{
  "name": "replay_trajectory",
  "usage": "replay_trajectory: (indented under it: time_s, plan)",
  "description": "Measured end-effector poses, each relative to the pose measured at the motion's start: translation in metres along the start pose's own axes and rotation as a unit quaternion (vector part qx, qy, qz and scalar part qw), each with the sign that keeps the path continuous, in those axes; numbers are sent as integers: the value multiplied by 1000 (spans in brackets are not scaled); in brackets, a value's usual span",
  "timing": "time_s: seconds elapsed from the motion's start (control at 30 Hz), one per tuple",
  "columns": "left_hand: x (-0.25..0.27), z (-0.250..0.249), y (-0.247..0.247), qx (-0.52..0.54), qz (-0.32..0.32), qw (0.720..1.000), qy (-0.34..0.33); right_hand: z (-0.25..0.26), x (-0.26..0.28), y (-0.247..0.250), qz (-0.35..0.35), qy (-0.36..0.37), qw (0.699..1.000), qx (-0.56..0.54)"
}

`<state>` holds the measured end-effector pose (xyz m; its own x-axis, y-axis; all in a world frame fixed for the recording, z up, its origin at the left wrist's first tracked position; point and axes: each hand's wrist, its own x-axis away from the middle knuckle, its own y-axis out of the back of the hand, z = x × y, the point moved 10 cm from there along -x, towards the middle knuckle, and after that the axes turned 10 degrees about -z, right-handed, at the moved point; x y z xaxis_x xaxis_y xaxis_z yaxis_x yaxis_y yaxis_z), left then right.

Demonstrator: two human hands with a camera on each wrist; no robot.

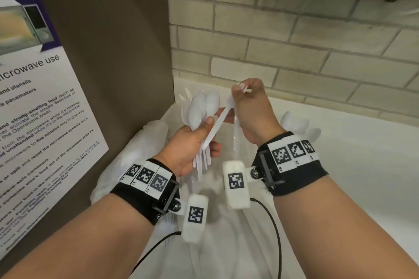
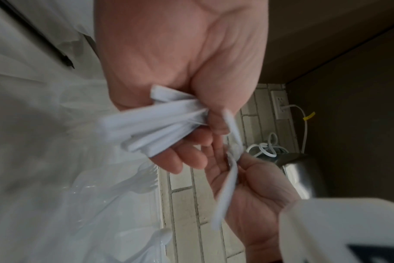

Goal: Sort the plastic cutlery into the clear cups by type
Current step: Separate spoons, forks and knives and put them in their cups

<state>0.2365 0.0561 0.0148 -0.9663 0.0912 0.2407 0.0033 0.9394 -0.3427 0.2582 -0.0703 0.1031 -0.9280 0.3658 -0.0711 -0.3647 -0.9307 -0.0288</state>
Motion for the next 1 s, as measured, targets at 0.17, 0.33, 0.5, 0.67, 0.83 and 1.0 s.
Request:
replay_trajectory:
  time_s: [0.17, 0.33, 0.5, 0.67, 0.83, 1.0]
  plan:
    - [-1, -11, 1, -82, -19, 994, -74, 20, -2, 16, -59, 99, 991, 67]
    - [-5, -24, 17, -215, -104, 955, -175, 38, 0, 32, -88, 157, 982, 54]
    - [-6, -22, 12, -254, -110, 942, -192, 32, 13, -1, 22, 161, 978, 129]
    - [-1, -30, 10, -329, -125, 902, -250, 37, 13, -5, 18, 163, 975, 148]
    - [12, -42, 4, -395, -129, 853, -316, 37, 5, -12, 64, 170, 961, 207]
    - [19, -43, -2, -454, -128, 817, -332, 38, 7, -19, 89, 190, 934, 288]
